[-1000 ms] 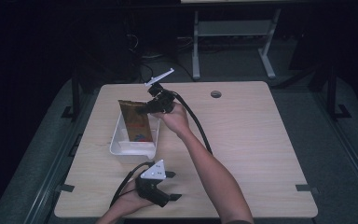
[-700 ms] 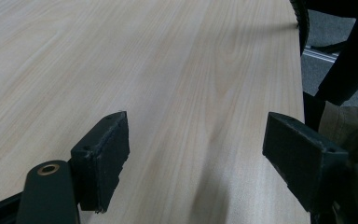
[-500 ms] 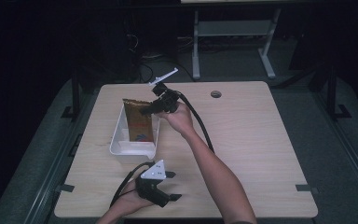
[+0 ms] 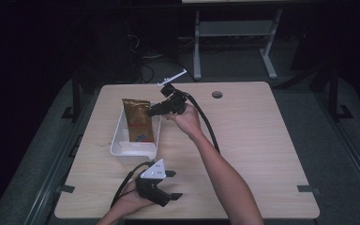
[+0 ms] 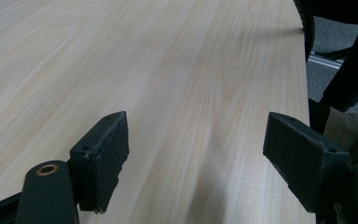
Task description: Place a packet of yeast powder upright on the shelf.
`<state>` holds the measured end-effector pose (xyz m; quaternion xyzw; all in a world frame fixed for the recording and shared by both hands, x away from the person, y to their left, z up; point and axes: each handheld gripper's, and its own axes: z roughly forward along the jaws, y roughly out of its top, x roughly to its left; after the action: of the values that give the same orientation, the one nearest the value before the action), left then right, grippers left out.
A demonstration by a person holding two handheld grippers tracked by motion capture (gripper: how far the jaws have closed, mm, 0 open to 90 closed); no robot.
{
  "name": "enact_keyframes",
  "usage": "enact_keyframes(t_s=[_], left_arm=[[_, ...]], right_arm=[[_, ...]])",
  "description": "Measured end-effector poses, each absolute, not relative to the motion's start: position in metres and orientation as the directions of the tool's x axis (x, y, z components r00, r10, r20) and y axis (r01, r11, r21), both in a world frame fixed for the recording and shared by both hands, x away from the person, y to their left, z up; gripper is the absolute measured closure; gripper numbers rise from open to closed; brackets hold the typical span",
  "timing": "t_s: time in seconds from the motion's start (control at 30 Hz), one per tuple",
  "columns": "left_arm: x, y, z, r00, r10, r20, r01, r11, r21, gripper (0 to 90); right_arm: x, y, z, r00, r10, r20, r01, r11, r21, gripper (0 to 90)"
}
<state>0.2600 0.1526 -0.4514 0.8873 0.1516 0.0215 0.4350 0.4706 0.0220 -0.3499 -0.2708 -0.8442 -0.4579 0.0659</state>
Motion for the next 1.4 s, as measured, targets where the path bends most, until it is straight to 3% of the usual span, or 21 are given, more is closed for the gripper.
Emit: enact_keyframes(t_s=[1.4], left_arm=[[0.264, 0.155, -0.452, 0.946, 0.307, -0.105, 0.269, -0.561, 0.783, 21.2]], right_arm=[[0.446, -0.066, -0.354, -0.819, 0.432, 0.377, 0.546, 0.387, 0.743, 47.7]])
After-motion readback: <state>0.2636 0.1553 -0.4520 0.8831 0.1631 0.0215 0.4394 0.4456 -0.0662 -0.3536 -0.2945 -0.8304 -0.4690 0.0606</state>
